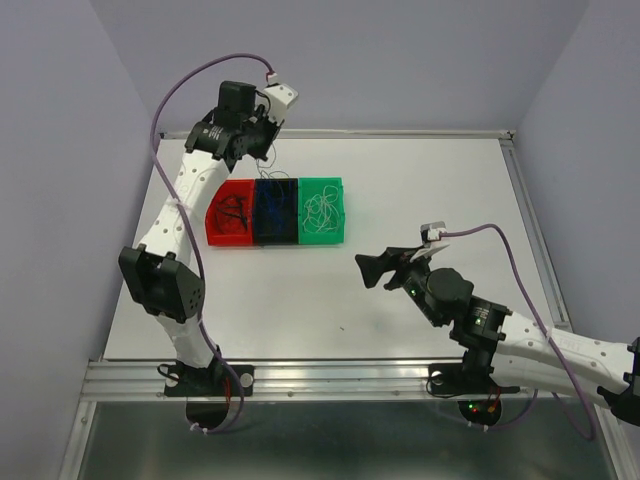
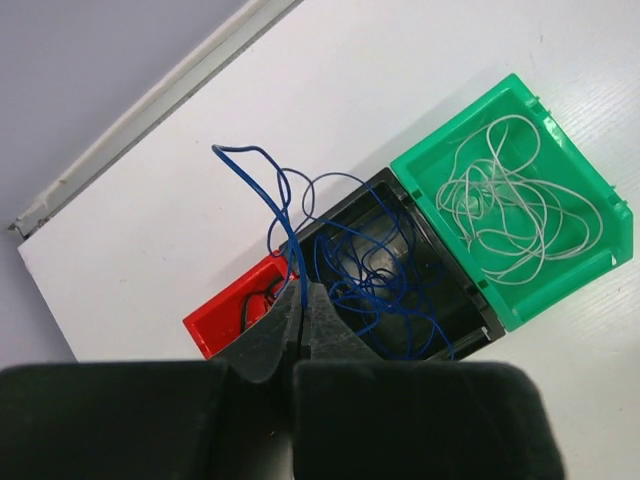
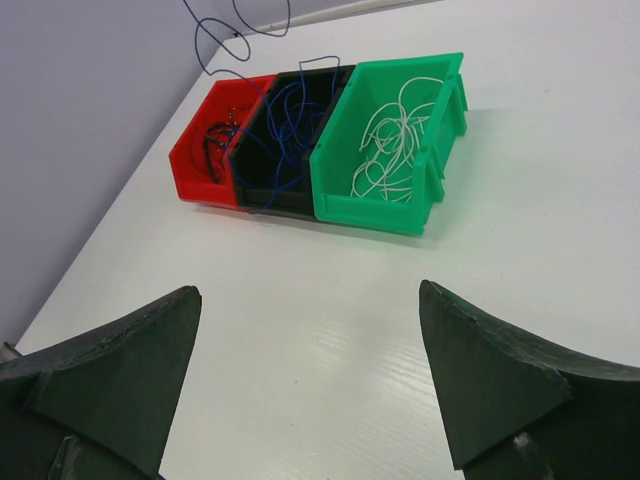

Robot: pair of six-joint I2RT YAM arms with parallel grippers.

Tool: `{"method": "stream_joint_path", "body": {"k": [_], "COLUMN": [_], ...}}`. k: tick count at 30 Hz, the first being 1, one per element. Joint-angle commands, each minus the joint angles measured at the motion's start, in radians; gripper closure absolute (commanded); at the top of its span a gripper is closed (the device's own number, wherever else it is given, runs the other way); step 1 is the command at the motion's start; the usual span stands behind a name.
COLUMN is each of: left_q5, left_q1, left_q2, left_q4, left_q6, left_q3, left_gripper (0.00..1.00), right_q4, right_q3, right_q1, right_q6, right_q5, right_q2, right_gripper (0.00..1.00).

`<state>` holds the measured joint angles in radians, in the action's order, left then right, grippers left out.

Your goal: Untangle the cables

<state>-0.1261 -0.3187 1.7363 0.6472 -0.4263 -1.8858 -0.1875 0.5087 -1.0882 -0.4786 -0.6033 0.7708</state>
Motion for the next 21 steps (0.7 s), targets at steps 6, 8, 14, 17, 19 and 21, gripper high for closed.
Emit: {"method": "stream_joint_path", "body": {"k": [6, 8, 14, 17, 19, 21], "left_q5": [-0.003, -0.023, -0.046, -0.084, -0.118, -0.136], "left_q1": [0.000, 0.000, 0.000, 0.000, 0.000, 0.000], "left_q2": [0.035, 0.042, -0.020, -0.035, -0.052, -0.064], "left_q4": [0.060, 0.089, 0.014, -0.011, -0.026, -0.044], "left_q6": [-0.002, 0.001, 0.032, 0.043, 0.043, 0.040], "left_q3": [-0.330, -0.387, -0.312, -0.290, -0.230, -0.176], "left_gripper": [1.00, 1.00, 1.00, 1.00, 1.00, 1.00], "right_q4": [-0.046, -0.047, -0.052, -0.053, -0.053, -0.053], "right_q3": [-0.007, -0.006, -0.002, -0.004, -0.004, -0.009], "right_q1": [-0.007, -0.007, -0.007, -0.007, -0.007, -0.007], "right_q6": [0.003, 0.005, 0.006, 0.005, 0.006, 0.006], "right_q5": [-0.023, -0.024, -0.021, -0.019, -0.019, -0.019], "right_q2": [0.013, 0.021, 0.027, 0.030, 0.028, 0.024], "right_gripper": [0.06, 0.06, 0.06, 0.06, 0.06, 0.06]}}
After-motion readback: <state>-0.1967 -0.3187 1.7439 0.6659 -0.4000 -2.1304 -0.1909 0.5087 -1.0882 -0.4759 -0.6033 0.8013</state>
